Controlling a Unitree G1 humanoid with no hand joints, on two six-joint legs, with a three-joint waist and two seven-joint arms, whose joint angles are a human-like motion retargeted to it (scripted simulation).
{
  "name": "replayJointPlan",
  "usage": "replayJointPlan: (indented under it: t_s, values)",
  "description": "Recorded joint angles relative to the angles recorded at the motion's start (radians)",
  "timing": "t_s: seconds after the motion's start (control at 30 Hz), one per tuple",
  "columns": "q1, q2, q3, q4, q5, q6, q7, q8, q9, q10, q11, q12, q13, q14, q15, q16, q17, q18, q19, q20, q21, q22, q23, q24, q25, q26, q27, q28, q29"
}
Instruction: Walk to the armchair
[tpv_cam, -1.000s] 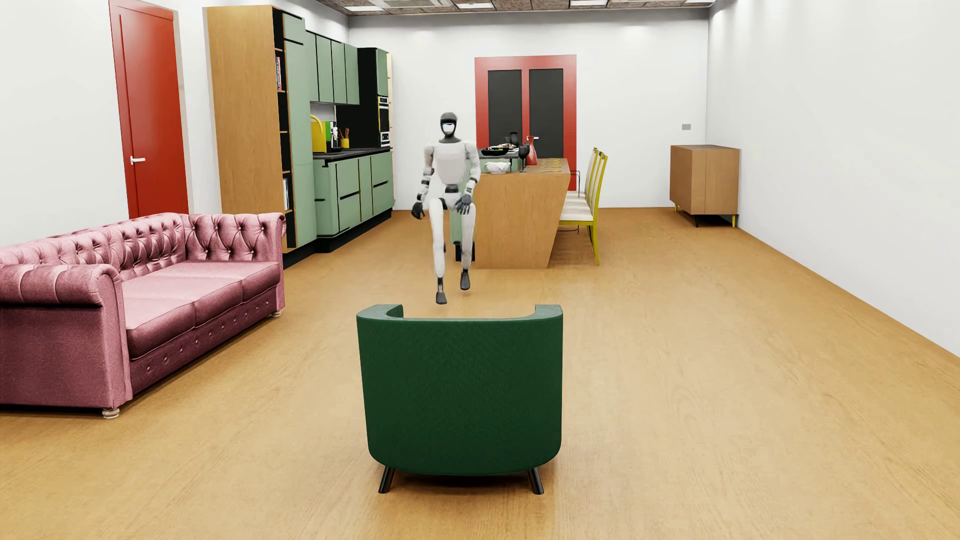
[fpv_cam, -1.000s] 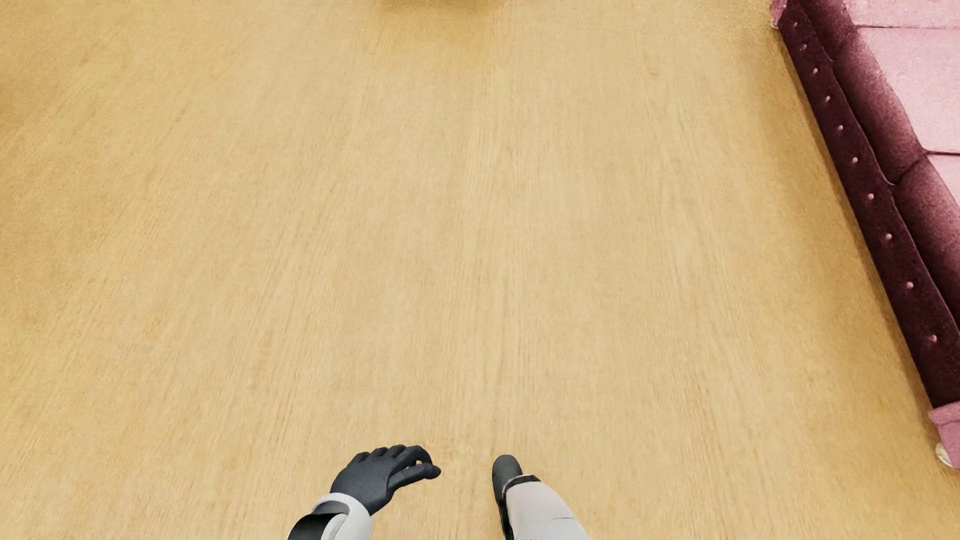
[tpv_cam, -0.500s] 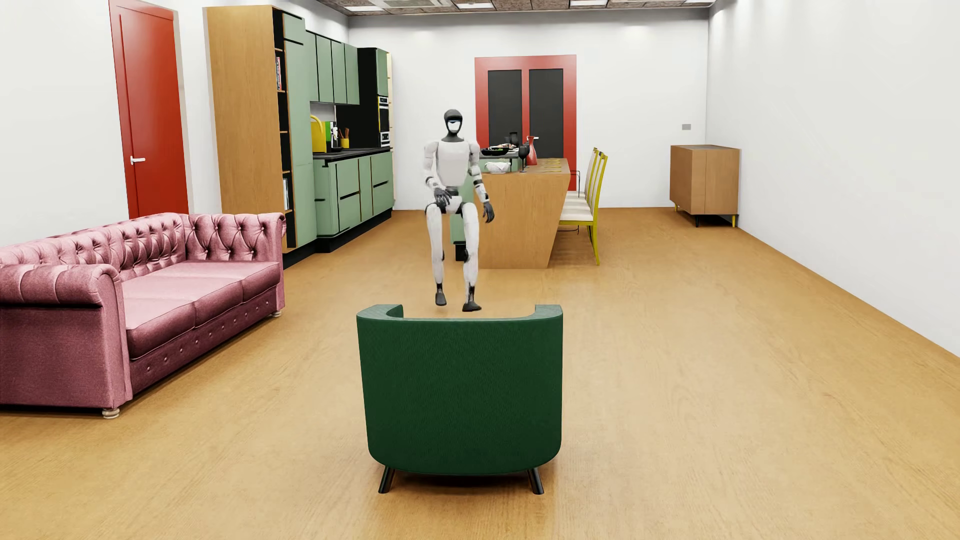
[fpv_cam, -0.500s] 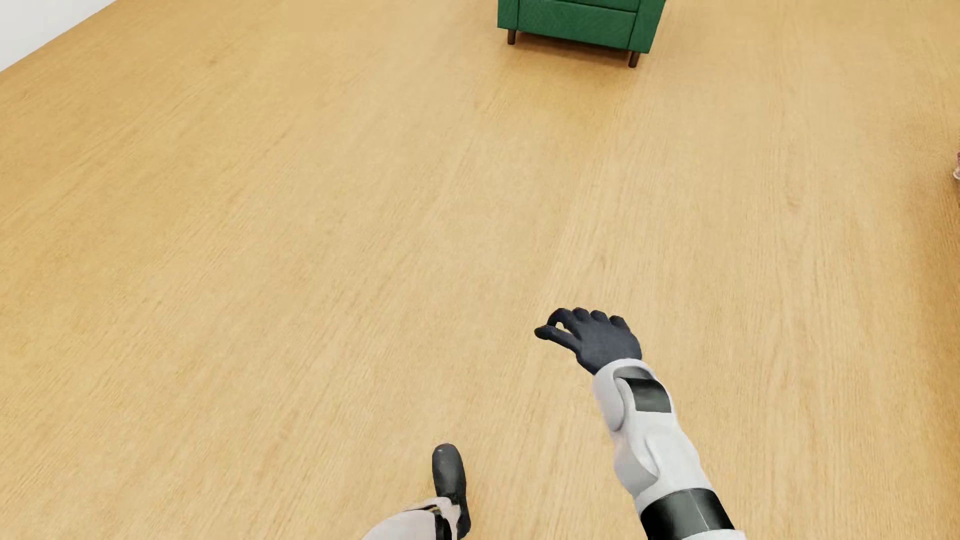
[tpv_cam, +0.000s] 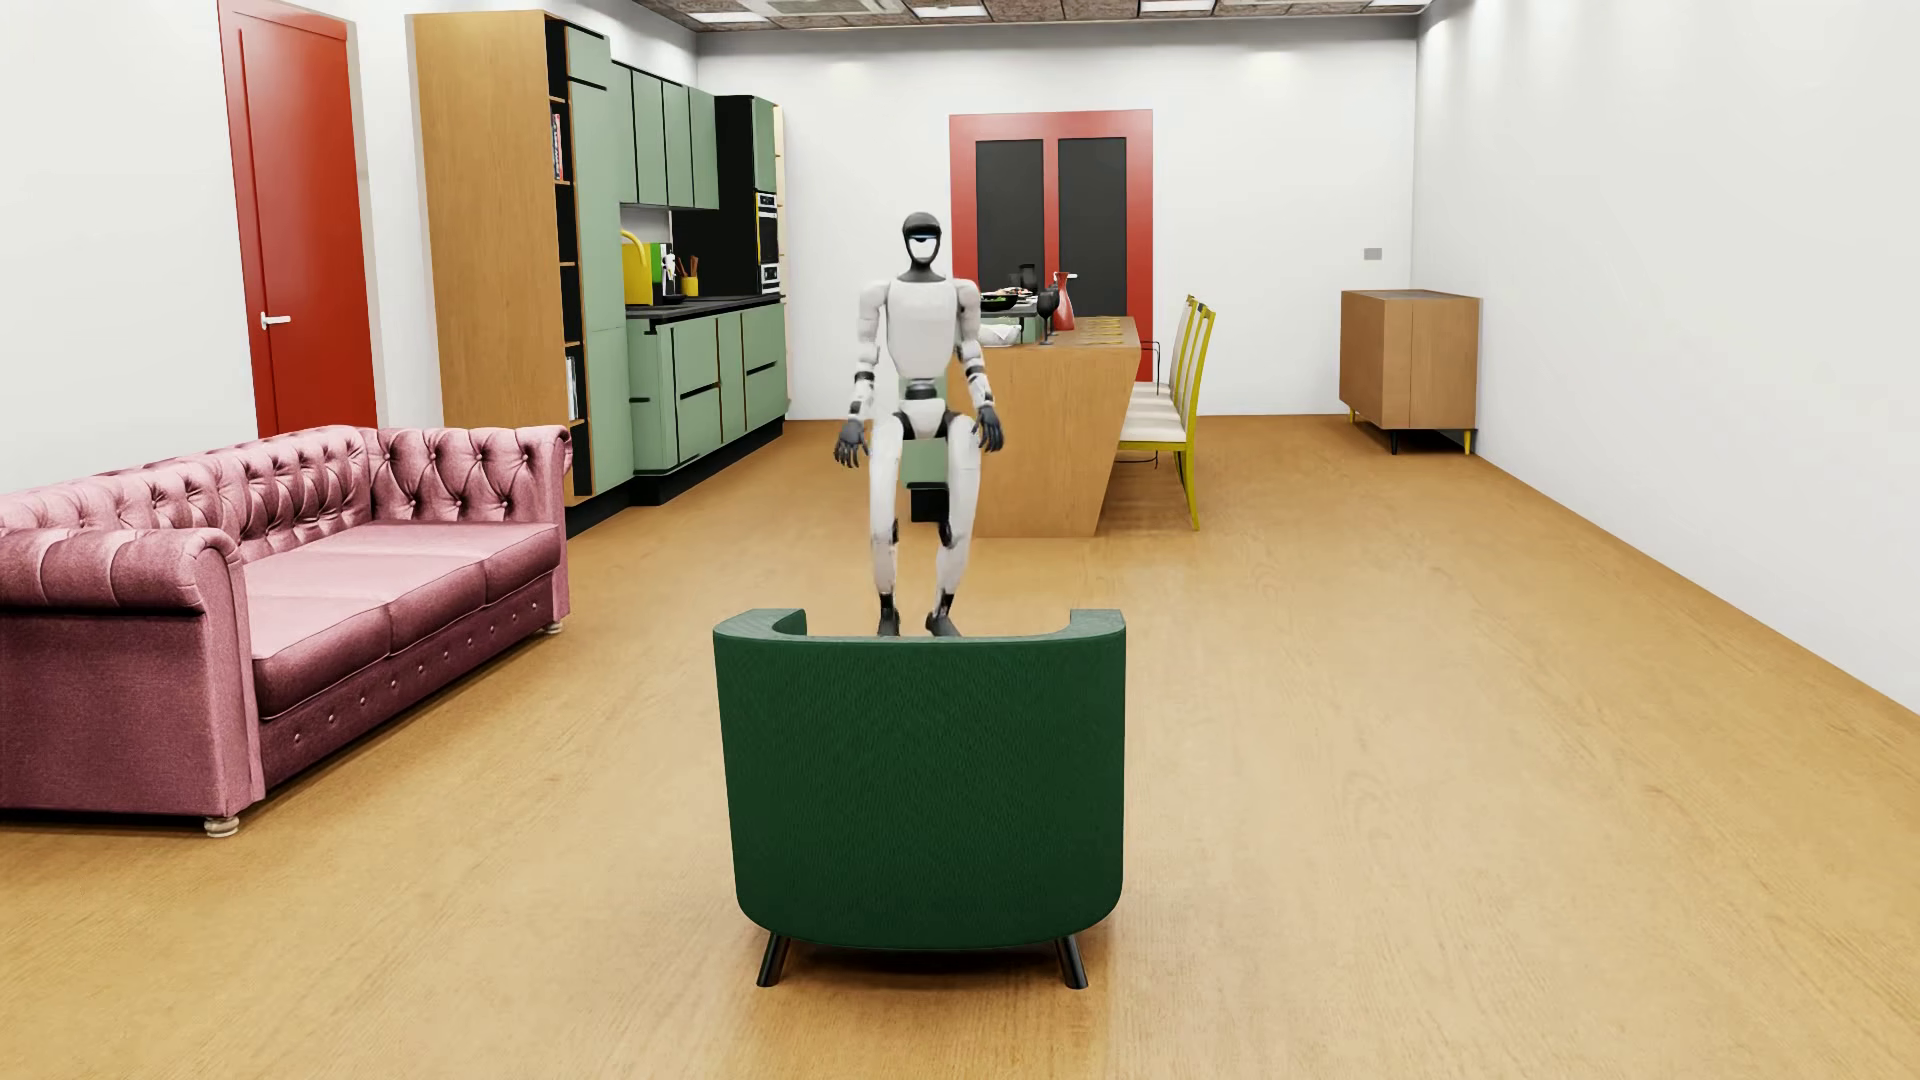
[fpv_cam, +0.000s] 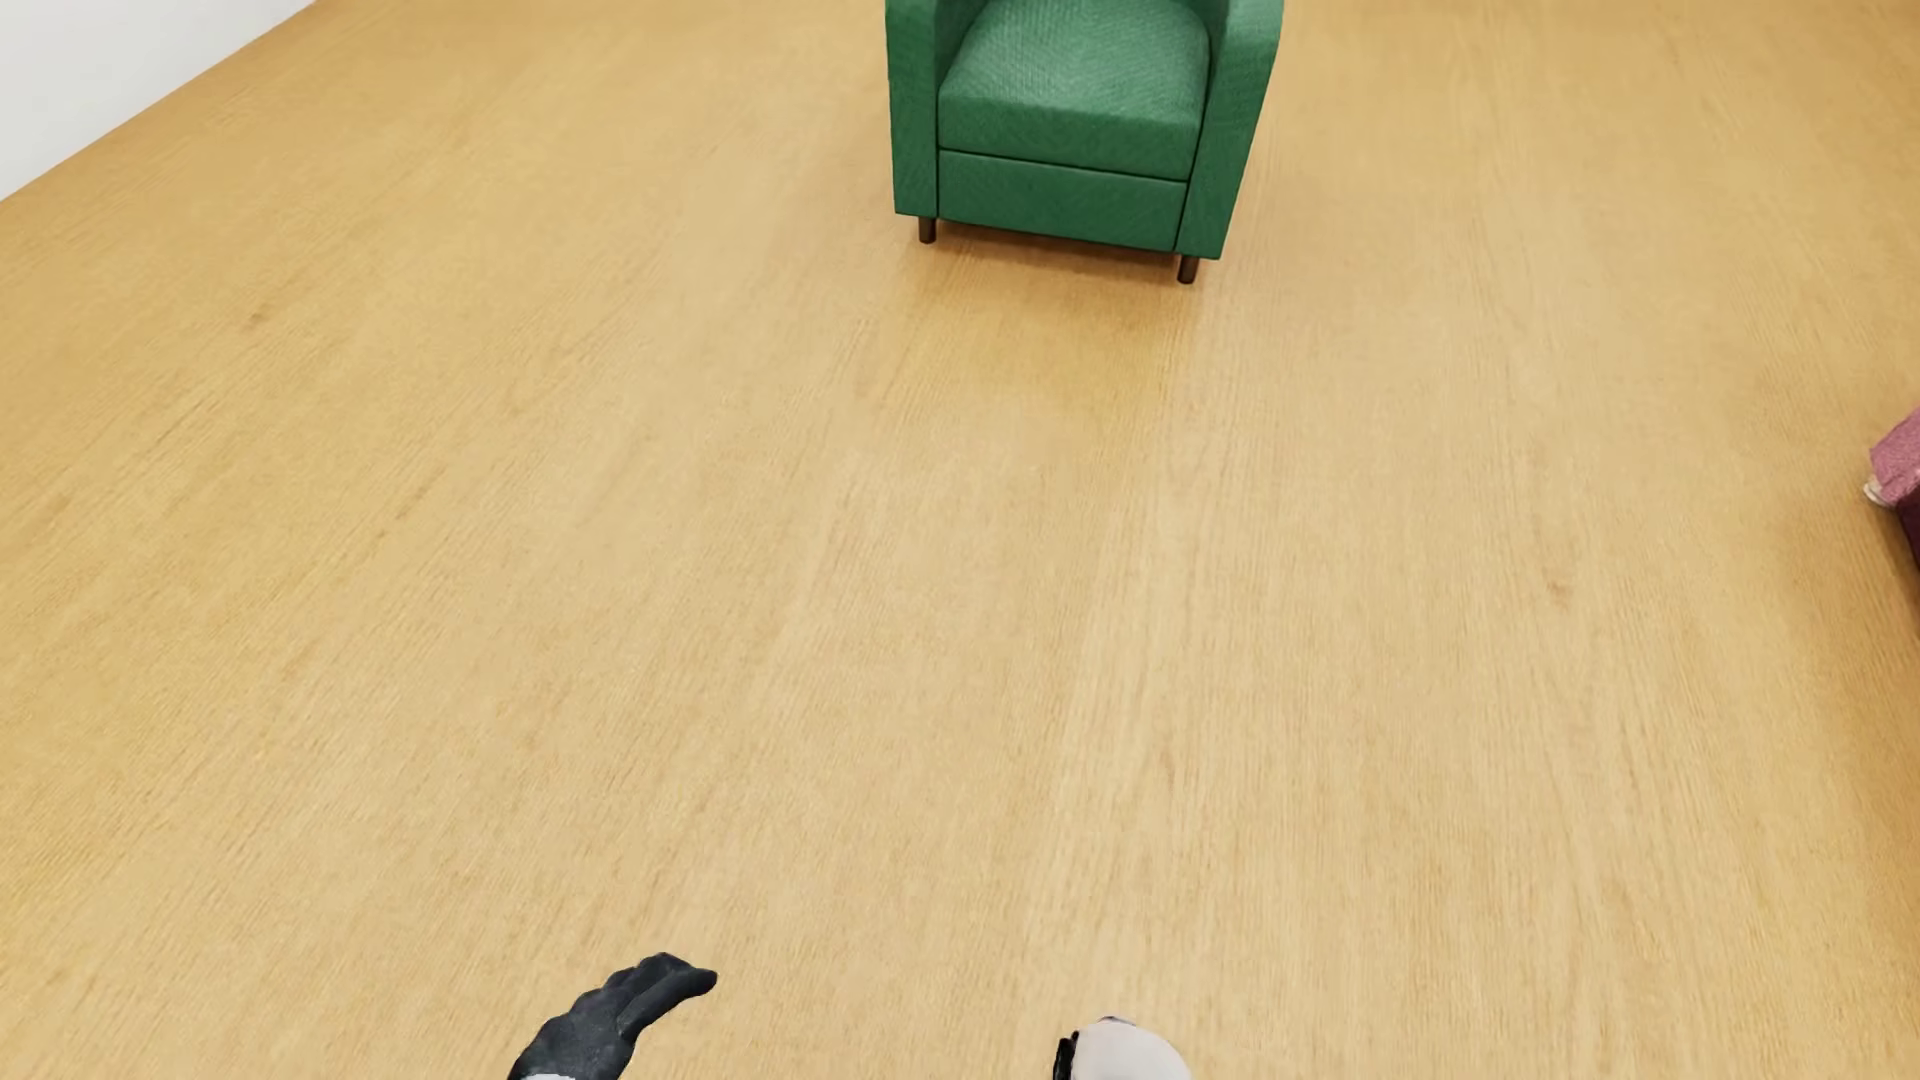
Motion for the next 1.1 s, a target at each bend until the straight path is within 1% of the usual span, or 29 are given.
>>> replayJointPlan:
  t_s: [0.03,0.07,0.1,0.13,0.17,0.2,0.23,0.27,0.3,0.33,0.37,0.4,0.43,0.47,0.53,0.6,0.63,0.7,0.73,0.77,0.8,0.83,0.87,0.9,0.93,0.97,1.0,1.07,1.1]
  values:
    - [0.043,0.002,-0.010,-0.005,-0.005,-0.001,-0.007,-0.060,-0.003,-0.028,-0.213,-0.017,0.016,-0.019,0.026,0.011,-0.013,-0.013,0.009,-0.007,-0.008,-0.040,0.058,-0.026,-0.013,-0.011,0.009,0.004,0.026]
    - [0.087,0.016,-0.016,-0.009,0.010,0.000,-0.012,-0.116,-0.007,-0.062,-0.445,-0.029,0.030,-0.031,0.066,0.020,-0.031,-0.023,0.041,-0.008,0.001,-0.075,0.114,-0.053,-0.048,-0.015,0.008,0.007,0.069]
    - [0.133,0.025,-0.021,-0.012,0.045,0.002,-0.013,-0.134,-0.010,-0.093,-0.639,-0.035,0.044,-0.035,0.090,0.025,-0.053,-0.028,0.080,-0.004,0.023,-0.103,0.156,-0.076,-0.099,-0.014,-0.006,0.007,0.122]
    - [0.176,0.016,-0.024,-0.013,0.076,0.005,-0.010,-0.125,-0.011,-0.106,-0.729,-0.039,0.054,-0.042,0.089,0.028,-0.074,-0.034,0.080,0.004,0.050,-0.114,0.184,-0.101,-0.156,-0.006,-0.033,0.004,0.178]
    - [0.212,0.008,-0.025,-0.008,0.105,0.009,0.000,-0.106,-0.012,-0.098,-0.739,-0.040,0.055,-0.045,0.110,0.034,-0.085,-0.038,0.056,0.016,0.071,-0.106,0.201,-0.125,-0.210,0.017,-0.066,-0.003,0.221]
    - [0.241,0.005,-0.028,0.001,0.133,0.016,0.013,-0.066,-0.011,-0.073,-0.691,-0.035,0.052,-0.030,0.157,0.036,-0.089,-0.043,-0.010,0.032,0.072,-0.086,0.207,-0.144,-0.245,0.045,-0.097,-0.010,0.245]
    - [0.264,0.003,-0.030,0.013,0.147,0.025,0.025,-0.039,-0.010,-0.023,-0.614,-0.026,0.049,0.009,0.175,0.036,-0.082,-0.042,-0.053,0.045,0.052,-0.049,0.202,-0.154,-0.261,0.079,-0.111,-0.018,0.250]
    - [0.263,0.012,-0.032,0.034,0.151,0.036,0.033,-0.039,-0.008,0.060,-0.542,-0.018,0.044,0.073,0.156,0.034,-0.067,-0.036,-0.078,0.054,0.021,0.005,0.193,-0.157,-0.264,0.118,-0.111,-0.031,0.237]
    - [0.234,0.024,-0.033,0.066,0.158,0.051,0.044,-0.040,-0.005,0.188,-0.479,-0.010,0.031,0.154,0.101,0.032,-0.048,-0.026,-0.086,0.058,-0.011,0.074,0.185,-0.149,-0.264,0.155,-0.112,-0.043,0.202]
    - [0.174,0.048,-0.032,0.111,0.172,0.066,0.060,-0.039,-0.003,0.353,-0.449,-0.002,0.012,0.246,0.050,0.027,-0.028,-0.021,-0.079,0.060,-0.032,0.147,0.177,-0.132,-0.267,0.193,-0.114,-0.054,0.165]
    - [0.097,0.085,-0.028,0.168,0.191,0.081,0.079,-0.035,-0.002,0.518,-0.452,0.010,-0.015,0.336,0.015,0.021,-0.009,-0.038,-0.072,0.054,-0.041,0.212,0.170,-0.110,-0.273,0.224,-0.115,-0.076,0.129]
    - [0.013,0.126,-0.019,0.221,0.215,0.095,0.089,-0.027,-0.001,0.653,-0.471,0.027,-0.058,0.366,-0.009,0.016,0.007,-0.035,-0.066,0.039,-0.038,0.262,0.167,-0.082,-0.283,0.236,-0.119,-0.101,0.115]
    - [-0.072,0.169,-0.007,0.260,0.234,0.107,0.094,-0.013,0.000,0.751,-0.492,0.050,-0.106,0.320,-0.031,0.013,0.016,-0.016,-0.059,0.023,-0.026,0.290,0.160,-0.054,-0.295,0.228,-0.133,-0.123,0.108]
    - [-0.155,0.211,0.007,0.288,0.247,0.114,0.092,0.003,0.000,0.811,-0.512,0.076,-0.154,0.294,-0.052,0.006,0.023,-0.010,-0.051,0.018,-0.006,0.302,0.145,-0.041,-0.307,0.209,-0.151,-0.136,0.103]
    - [-0.312,0.290,0.036,0.307,0.260,0.119,0.060,0.034,-0.002,0.809,-0.538,0.132,-0.238,0.282,-0.099,-0.013,0.034,-0.013,-0.034,0.037,0.047,0.287,0.086,-0.051,-0.322,0.169,-0.190,-0.137,0.082]
    - [-0.423,0.354,0.057,0.299,0.258,0.114,0.012,0.063,-0.010,0.633,-0.543,0.178,-0.306,0.270,-0.154,-0.031,0.048,-0.027,-0.013,0.065,0.096,0.256,0.005,-0.071,-0.288,0.146,-0.231,-0.119,0.054]
    - [-0.447,0.381,0.065,0.292,0.254,0.111,-0.012,0.079,-0.015,0.474,-0.541,0.196,-0.335,0.274,-0.183,-0.044,0.052,-0.043,-0.003,0.083,0.120,0.241,-0.034,-0.083,-0.258,0.141,-0.247,-0.111,0.040]
    - [-0.417,0.435,0.076,0.270,0.242,0.101,-0.074,0.117,-0.027,0.046,-0.533,0.222,-0.381,0.297,-0.240,-0.071,0.056,-0.064,0.018,0.117,0.174,0.220,-0.091,-0.098,-0.195,0.142,-0.264,-0.107,0.035]
    - [-0.382,0.462,0.079,0.263,0.233,0.096,-0.102,0.140,-0.033,-0.133,-0.522,0.231,-0.397,0.312,-0.266,-0.081,0.048,-0.077,0.032,0.124,0.209,0.216,-0.113,-0.097,-0.180,0.142,-0.270,-0.110,0.040]
    - [-0.360,0.484,0.079,0.257,0.220,0.091,-0.124,0.166,-0.036,-0.205,-0.491,0.233,-0.405,0.345,-0.288,-0.088,0.038,-0.128,0.047,0.124,0.240,0.217,-0.133,-0.092,-0.168,0.141,-0.274,-0.116,0.046]
    - [-0.350,0.496,0.076,0.248,0.200,0.085,-0.131,0.189,-0.036,-0.170,-0.432,0.227,-0.401,0.401,-0.298,-0.090,0.023,-0.191,0.061,0.117,0.261,0.226,-0.151,-0.081,-0.160,0.140,-0.273,-0.124,0.047]
    - [-0.351,0.494,0.072,0.236,0.175,0.078,-0.115,0.209,-0.034,-0.082,-0.343,0.209,-0.383,0.407,-0.283,-0.093,0.009,-0.181,0.074,0.110,0.265,0.241,-0.166,-0.065,-0.146,0.149,-0.264,-0.130,0.043]
    - [-0.354,0.469,0.067,0.221,0.146,0.069,-0.095,0.225,-0.028,0.014,-0.221,0.186,-0.350,0.347,-0.230,-0.095,0.001,-0.156,0.075,0.108,0.250,0.258,-0.175,-0.051,-0.125,0.161,-0.245,-0.131,0.030]
    - [-0.338,0.427,0.064,0.208,0.118,0.058,-0.070,0.234,-0.023,0.073,-0.086,0.161,-0.306,0.292,-0.148,-0.097,0.004,-0.143,0.051,0.117,0.222,0.266,-0.168,-0.042,-0.101,0.177,-0.214,-0.124,0.004]
    - [-0.305,0.371,0.060,0.198,0.089,0.048,-0.042,0.237,-0.019,0.092,0.047,0.139,-0.265,0.255,-0.067,-0.099,0.013,-0.137,0.041,0.131,0.192,0.261,-0.141,-0.039,-0.083,0.186,-0.177,-0.114,-0.027]
    - [-0.271,0.314,0.055,0.188,0.057,0.037,-0.020,0.225,-0.017,0.092,0.157,0.118,-0.228,0.231,-0.014,-0.093,0.022,-0.133,0.043,0.140,0.157,0.244,-0.101,-0.040,-0.074,0.187,-0.132,-0.105,-0.061]
    - [-0.242,0.268,0.048,0.175,0.027,0.027,-0.009,0.199,-0.016,0.086,0.220,0.097,-0.190,0.214,-0.023,-0.079,0.031,-0.131,0.051,0.147,0.119,0.216,-0.052,-0.050,-0.068,0.179,-0.089,-0.097,-0.095]
    - [-0.194,0.211,0.032,0.149,-0.009,0.013,-0.016,0.133,-0.016,0.067,0.209,0.054,-0.110,0.191,-0.087,-0.040,0.052,-0.125,0.058,0.152,0.027,0.144,0.050,-0.091,-0.027,0.159,-0.021,-0.085,-0.137]
    - [-0.173,0.202,0.027,0.136,-0.031,0.009,-0.022,0.089,-0.019,0.057,0.136,0.025,-0.067,0.179,-0.119,-0.017,0.047,-0.123,0.066,0.152,-0.011,0.114,0.093,-0.116,-0.003,0.151,-0.005,-0.083,-0.118]
